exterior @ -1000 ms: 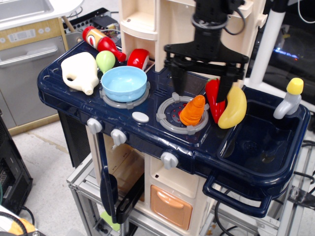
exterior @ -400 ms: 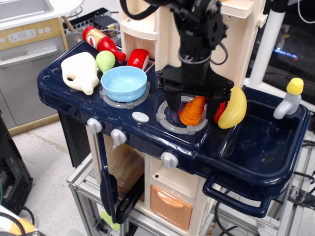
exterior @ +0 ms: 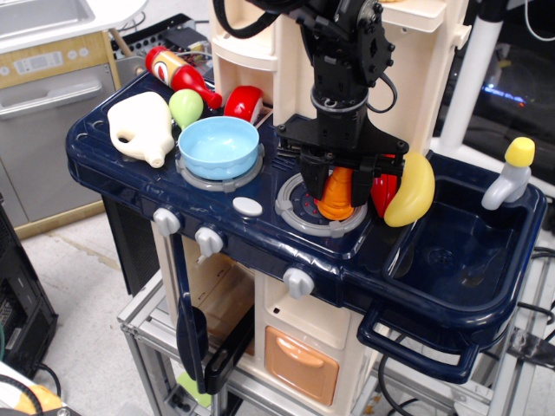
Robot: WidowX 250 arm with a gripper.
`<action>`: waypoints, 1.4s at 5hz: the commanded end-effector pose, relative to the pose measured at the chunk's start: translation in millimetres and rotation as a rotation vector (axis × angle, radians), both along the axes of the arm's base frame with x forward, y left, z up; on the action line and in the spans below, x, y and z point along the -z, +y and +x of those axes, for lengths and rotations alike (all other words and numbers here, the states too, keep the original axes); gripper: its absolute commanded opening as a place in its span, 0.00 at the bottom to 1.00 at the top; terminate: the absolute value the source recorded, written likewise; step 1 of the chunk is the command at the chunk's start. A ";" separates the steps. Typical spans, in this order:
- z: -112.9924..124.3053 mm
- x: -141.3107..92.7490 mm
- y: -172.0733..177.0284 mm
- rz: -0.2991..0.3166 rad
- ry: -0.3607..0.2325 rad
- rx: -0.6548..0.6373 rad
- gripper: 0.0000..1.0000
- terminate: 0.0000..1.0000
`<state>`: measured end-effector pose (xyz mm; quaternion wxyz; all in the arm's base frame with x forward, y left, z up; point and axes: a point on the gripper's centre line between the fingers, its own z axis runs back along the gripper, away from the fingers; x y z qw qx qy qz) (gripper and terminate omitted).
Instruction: Put carrot in bowl
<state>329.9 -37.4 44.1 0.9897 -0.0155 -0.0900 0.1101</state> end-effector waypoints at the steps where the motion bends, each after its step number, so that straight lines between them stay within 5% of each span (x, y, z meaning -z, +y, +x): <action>1: 9.3 -75.4 12.0 0.086 0.033 -0.007 0.00 0.00; 2: 12.0 -96.0 43.7 0.166 0.064 0.068 0.00 0.00; 4: 15.7 -88.1 100.1 0.176 0.047 0.185 0.00 0.00; 5: 15.1 -78.0 108.4 0.170 0.021 0.194 1.00 0.00; 7: 16.4 -74.6 113.5 0.161 -0.011 0.203 1.00 0.00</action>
